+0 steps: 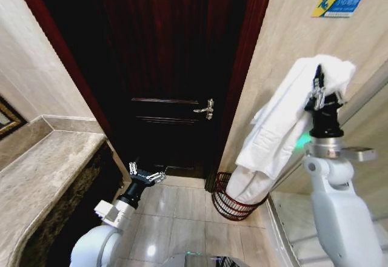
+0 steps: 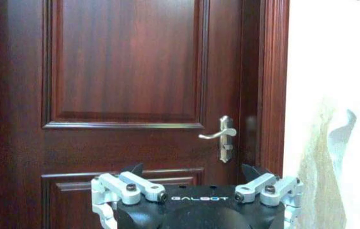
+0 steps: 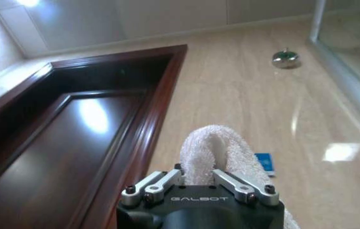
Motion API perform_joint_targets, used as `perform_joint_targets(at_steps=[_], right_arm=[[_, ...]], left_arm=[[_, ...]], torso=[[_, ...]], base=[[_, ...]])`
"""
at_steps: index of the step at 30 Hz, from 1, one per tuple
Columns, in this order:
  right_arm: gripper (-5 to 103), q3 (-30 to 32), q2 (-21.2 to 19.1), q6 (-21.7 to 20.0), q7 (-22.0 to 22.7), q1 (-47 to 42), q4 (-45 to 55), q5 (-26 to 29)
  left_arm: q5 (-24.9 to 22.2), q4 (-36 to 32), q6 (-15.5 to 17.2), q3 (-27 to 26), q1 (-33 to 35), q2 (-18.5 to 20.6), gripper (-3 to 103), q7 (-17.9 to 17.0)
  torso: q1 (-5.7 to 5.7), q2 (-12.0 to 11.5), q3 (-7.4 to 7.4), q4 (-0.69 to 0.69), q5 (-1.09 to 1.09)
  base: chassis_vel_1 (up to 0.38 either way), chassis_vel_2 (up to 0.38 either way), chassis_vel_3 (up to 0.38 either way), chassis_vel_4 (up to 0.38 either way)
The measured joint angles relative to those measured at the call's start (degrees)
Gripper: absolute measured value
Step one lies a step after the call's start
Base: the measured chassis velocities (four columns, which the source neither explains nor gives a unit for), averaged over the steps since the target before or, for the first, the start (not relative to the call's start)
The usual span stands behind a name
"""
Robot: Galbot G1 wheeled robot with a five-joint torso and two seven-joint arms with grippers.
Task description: Discard the used towel into the hamper.
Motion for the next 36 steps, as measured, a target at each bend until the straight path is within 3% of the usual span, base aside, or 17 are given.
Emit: perform_joint_targets(at_steps=[12, 24, 36], right_arm=[[7, -0.91, 2.16, 4.19, -1.32, -3.14, -5.2, -1.4], [7, -5.72, 4.56, 9.98, -2.5, -4.09, -14.56, -6.24], [7, -7.85, 6.33, 16.07, -6.7, -3.16, -25.59, -7.81]], left_arm=[[0.0, 0.0, 0.0, 0.0, 0.0, 0.0, 100, 0.0], [0.0, 0.0, 0.0, 0.0, 0.0, 0.0, 100, 0.0], [0.0, 0.0, 0.0, 0.0, 0.0, 0.0, 100, 0.0]], torso=[[0.0, 0.0, 0.0, 0.02, -0.01], [0.0, -0.01, 0.0, 0.02, -0.01], [0.0, -0.01, 0.0, 0.02, -0.01]], base=[[0.0, 0.0, 0.0, 0.0], [0.0, 0.0, 0.0, 0.0], [0.0, 0.0, 0.0, 0.0]])
